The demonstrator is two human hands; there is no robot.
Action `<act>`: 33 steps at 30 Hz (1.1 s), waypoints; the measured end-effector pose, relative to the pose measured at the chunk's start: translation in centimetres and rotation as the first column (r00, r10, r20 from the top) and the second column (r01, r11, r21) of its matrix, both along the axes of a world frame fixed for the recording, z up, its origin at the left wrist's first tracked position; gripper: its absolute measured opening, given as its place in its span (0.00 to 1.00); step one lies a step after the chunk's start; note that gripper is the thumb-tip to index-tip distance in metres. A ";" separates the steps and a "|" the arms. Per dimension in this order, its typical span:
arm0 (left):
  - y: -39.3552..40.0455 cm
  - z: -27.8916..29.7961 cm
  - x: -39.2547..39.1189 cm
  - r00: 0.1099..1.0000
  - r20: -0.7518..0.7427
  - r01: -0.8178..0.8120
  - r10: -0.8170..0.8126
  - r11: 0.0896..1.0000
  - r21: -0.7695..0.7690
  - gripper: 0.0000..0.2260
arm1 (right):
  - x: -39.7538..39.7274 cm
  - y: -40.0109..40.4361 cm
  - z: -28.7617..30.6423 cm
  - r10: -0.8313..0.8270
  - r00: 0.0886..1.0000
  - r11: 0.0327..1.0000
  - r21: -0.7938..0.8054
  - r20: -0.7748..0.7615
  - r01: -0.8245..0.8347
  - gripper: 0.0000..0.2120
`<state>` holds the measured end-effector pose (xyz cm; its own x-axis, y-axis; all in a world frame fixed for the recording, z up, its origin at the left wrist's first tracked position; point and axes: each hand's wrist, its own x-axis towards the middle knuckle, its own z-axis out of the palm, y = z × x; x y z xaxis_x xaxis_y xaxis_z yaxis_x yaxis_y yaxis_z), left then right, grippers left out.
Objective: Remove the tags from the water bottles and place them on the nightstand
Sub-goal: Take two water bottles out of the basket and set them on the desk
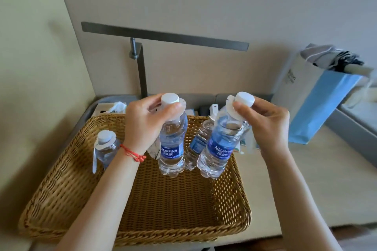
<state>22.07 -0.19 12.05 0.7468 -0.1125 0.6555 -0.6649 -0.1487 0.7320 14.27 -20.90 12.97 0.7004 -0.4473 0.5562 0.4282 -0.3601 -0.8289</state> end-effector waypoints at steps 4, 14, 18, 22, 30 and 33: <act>-2.2 1.7 0.0 0.994 0.000 0.106 -0.106 0.994 -0.034 0.14 | -1.3 -1.7 1.7 -0.046 0.998 0.999 -0.016 0.044 0.046 0.05; -11.5 3.7 -4.0 0.956 0.005 0.294 -0.294 0.953 -0.073 0.10 | -7.7 -10.2 2.5 -0.175 0.985 0.982 0.076 0.008 0.174 0.06; -16.9 2.9 -7.2 0.937 -0.053 0.337 -0.346 0.932 -0.133 0.12 | -11.6 -15.0 2.2 -0.205 0.979 0.978 0.044 -0.006 0.205 0.07; -22.9 2.0 -10.6 0.920 -0.103 0.354 -0.379 0.914 -0.197 0.08 | -15.8 -20.4 1.8 -0.204 0.979 0.979 0.008 -0.009 0.204 0.07; -34.0 0.7 -16.3 0.888 -0.153 0.386 -0.435 0.882 -0.270 0.10 | -22.6 -30.9 0.9 -0.294 0.954 0.954 -0.081 -0.059 0.289 0.05; -37.1 0.4 -17.1 0.886 -0.152 0.400 -0.438 0.888 -0.224 0.10 | -23.9 -34.0 0.5 -0.326 0.943 0.943 -0.091 -0.062 0.320 0.07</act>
<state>4.99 -37.29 12.49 0.7696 -0.3365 0.5427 -0.4779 0.2601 0.8390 -9.62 -54.91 13.43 0.5667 -0.6132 0.5503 0.2160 -0.5339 -0.8175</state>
